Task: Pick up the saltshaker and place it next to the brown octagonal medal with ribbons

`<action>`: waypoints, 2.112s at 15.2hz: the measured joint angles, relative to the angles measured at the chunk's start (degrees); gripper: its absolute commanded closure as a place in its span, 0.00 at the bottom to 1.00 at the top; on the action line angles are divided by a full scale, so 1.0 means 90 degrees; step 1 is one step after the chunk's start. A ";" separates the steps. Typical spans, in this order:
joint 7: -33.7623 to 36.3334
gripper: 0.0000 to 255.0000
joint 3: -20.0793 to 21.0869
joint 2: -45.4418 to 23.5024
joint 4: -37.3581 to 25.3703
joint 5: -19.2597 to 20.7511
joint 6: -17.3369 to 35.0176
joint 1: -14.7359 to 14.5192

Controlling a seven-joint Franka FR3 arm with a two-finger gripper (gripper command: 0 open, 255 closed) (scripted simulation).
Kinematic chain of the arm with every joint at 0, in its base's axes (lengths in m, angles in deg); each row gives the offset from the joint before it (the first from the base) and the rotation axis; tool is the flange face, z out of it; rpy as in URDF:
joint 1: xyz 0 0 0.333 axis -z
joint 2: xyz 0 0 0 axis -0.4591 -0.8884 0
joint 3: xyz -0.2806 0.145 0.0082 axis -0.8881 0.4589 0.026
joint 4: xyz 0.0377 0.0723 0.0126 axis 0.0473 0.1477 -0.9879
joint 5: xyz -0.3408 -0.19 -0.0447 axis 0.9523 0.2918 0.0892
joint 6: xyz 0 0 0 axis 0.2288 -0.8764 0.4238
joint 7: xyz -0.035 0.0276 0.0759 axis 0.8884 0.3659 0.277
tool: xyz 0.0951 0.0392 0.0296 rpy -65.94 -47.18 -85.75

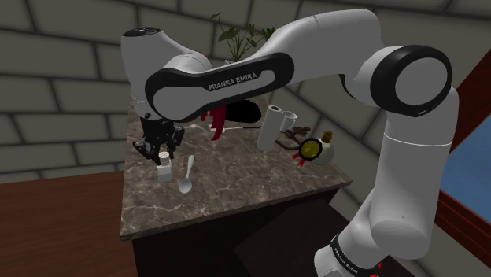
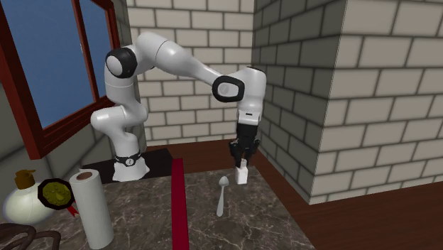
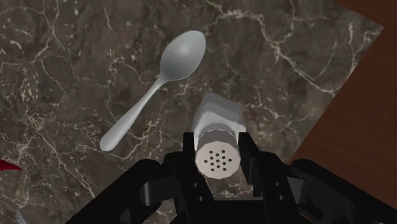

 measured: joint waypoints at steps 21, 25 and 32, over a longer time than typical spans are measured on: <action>-0.0353 1.00 0.0113 0.0326 -0.1360 -0.0268 -0.1606 -0.0045; -0.0392 1.00 0.0128 0.0321 -0.1711 -0.0276 -0.1948 -0.0091; -0.0453 1.00 0.0137 0.0204 -0.2437 -0.0228 -0.2562 -0.0209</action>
